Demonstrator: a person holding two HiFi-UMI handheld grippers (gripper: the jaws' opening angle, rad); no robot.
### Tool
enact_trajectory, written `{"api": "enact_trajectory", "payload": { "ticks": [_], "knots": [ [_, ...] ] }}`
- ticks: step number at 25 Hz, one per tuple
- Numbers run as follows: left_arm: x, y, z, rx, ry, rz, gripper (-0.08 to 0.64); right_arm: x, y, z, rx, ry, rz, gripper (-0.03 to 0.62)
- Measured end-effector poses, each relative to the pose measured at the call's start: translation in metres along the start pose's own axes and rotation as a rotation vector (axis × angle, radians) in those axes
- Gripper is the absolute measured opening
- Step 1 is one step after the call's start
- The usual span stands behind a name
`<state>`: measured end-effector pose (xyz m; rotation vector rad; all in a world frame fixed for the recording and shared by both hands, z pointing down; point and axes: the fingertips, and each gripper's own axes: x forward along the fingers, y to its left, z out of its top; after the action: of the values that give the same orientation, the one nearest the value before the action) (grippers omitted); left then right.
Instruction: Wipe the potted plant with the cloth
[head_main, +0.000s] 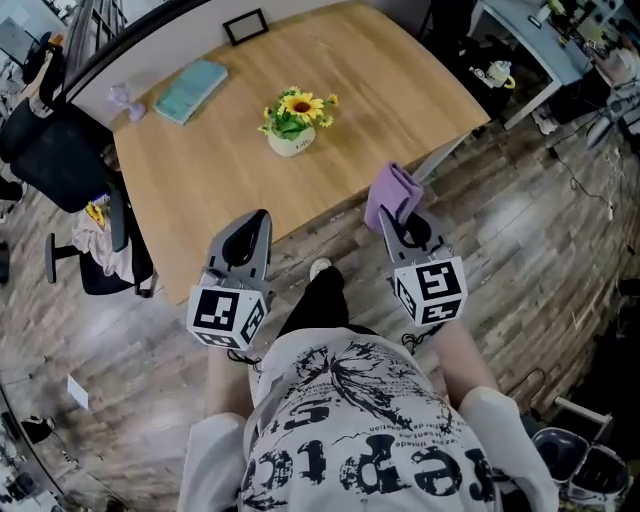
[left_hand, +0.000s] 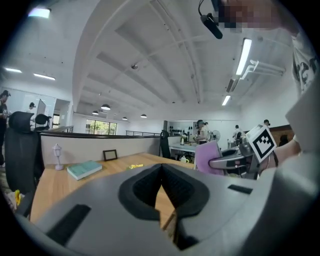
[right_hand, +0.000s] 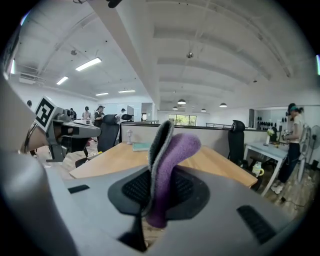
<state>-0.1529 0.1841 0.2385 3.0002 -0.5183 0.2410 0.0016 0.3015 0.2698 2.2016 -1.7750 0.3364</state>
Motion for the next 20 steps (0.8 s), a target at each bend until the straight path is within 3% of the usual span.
{"api": "enact_trajectory", "payload": {
  "ticks": [9,20],
  "knots": [
    [0.104,0.058,-0.037,-0.066,0.081,0.049,0.003,0.114,-0.056,-0.001,-0.019,0.117,0.054,0.071],
    [0.208,0.119,-0.106,-0.123,0.191,0.053,0.003,0.243,-0.109,-0.036,-0.145,0.272,0.091,0.072]
  ]
}}
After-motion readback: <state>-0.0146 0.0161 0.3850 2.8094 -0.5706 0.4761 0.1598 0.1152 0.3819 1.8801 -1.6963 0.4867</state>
